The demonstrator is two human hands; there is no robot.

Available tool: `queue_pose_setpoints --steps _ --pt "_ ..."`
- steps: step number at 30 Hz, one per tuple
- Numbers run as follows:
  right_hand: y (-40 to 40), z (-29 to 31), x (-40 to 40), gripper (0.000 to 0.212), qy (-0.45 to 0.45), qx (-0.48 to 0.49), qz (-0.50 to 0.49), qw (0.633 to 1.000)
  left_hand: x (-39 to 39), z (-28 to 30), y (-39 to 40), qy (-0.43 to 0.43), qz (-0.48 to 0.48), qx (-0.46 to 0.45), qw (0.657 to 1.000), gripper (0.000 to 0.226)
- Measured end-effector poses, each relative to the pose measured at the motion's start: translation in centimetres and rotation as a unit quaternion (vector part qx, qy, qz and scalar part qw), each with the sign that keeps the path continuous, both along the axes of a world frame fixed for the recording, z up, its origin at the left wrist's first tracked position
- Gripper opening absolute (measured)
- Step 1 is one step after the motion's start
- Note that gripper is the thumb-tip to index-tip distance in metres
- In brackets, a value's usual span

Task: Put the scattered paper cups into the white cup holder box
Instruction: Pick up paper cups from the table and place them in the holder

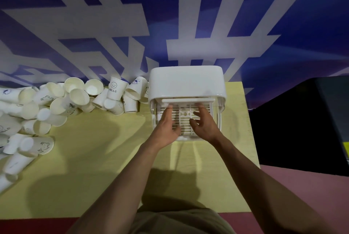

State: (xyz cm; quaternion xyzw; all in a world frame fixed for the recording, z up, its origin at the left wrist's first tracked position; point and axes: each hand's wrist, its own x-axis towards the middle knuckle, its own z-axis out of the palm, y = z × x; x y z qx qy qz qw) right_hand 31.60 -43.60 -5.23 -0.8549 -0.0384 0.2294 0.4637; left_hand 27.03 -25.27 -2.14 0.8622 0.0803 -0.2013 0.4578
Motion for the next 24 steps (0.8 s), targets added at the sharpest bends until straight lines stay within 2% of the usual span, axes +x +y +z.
queue_pose_setpoints --steps 3,6,11,18,24 --pt "0.1 0.8 -2.5 0.068 -0.017 0.017 -0.030 0.999 -2.5 1.0 0.7 -0.033 0.029 -0.022 0.999 0.089" --pt "1.6 1.7 -6.2 0.060 -0.066 0.031 -0.037 0.997 -6.2 2.4 2.0 -0.061 0.067 -0.040 0.995 0.087" --pt "7.4 3.1 -11.7 0.049 -0.091 0.060 0.020 0.994 -13.2 3.1 7.0 -0.108 0.166 -0.009 0.980 0.080" --pt "18.1 4.4 -15.2 0.049 -0.125 0.066 0.153 0.978 -21.4 1.5 19.5 -0.154 0.300 0.042 0.941 0.078" --pt "29.6 3.9 -17.4 0.055 -0.128 0.030 0.205 0.970 -29.1 -1.2 33.7 -0.170 0.402 0.117 0.892 0.073"
